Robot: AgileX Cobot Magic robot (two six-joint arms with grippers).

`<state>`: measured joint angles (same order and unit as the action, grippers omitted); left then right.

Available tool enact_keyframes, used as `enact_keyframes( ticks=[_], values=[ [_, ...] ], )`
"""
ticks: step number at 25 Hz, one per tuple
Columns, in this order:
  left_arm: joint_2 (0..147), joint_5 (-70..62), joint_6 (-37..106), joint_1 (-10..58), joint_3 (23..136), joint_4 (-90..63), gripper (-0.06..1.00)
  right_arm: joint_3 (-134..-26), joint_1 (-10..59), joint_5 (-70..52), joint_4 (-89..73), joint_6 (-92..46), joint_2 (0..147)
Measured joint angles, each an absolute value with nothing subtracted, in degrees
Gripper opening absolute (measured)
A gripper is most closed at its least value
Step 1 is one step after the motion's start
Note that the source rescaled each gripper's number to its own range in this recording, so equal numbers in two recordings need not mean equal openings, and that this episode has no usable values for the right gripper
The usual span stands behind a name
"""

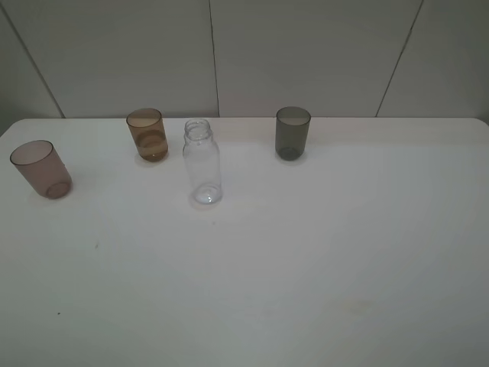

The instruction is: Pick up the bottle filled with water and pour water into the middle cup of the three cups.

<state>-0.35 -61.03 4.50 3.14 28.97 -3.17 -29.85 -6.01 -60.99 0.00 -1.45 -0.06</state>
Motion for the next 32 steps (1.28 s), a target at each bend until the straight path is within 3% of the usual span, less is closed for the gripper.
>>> enact_keyframes(
  ticks=[32],
  values=[
    [-0.3,-61.0,3.8,3.1,29.0,-5.4,1.00,-29.8,-6.0,-61.0,0.0,-1.5,-0.1]
  ],
)
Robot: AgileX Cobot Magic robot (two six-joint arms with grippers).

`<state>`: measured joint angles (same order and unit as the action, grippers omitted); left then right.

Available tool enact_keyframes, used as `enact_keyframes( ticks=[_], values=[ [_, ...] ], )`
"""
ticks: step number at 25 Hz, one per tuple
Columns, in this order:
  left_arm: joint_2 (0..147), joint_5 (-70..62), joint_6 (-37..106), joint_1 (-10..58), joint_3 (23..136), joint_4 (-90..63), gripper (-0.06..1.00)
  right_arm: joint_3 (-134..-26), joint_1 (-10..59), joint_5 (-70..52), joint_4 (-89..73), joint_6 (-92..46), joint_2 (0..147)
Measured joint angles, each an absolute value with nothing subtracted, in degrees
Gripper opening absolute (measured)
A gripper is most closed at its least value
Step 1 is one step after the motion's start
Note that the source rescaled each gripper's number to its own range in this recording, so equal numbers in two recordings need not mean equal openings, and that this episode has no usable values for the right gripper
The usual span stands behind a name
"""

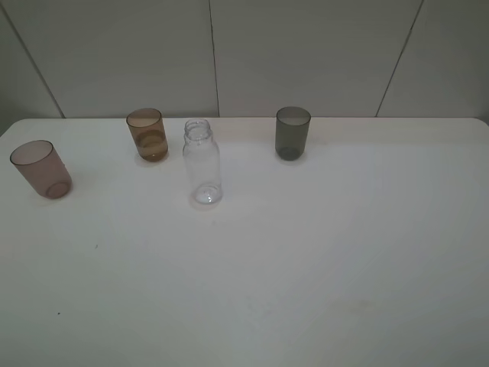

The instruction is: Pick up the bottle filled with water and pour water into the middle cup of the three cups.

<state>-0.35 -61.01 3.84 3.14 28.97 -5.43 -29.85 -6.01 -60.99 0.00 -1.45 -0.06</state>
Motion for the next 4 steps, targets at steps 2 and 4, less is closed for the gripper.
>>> enact_keyframes(
  ticks=[2,4],
  values=[
    [-0.3,-61.0,3.8,3.1,29.0,-5.4,1.00,-29.8,-6.0,-61.0,0.0,-1.5,-0.1],
    [-0.3,-61.0,3.8,3.1,29.0,-5.4,1.00,-29.8,-6.0,-61.0,0.0,-1.5,-0.1]
  ],
)
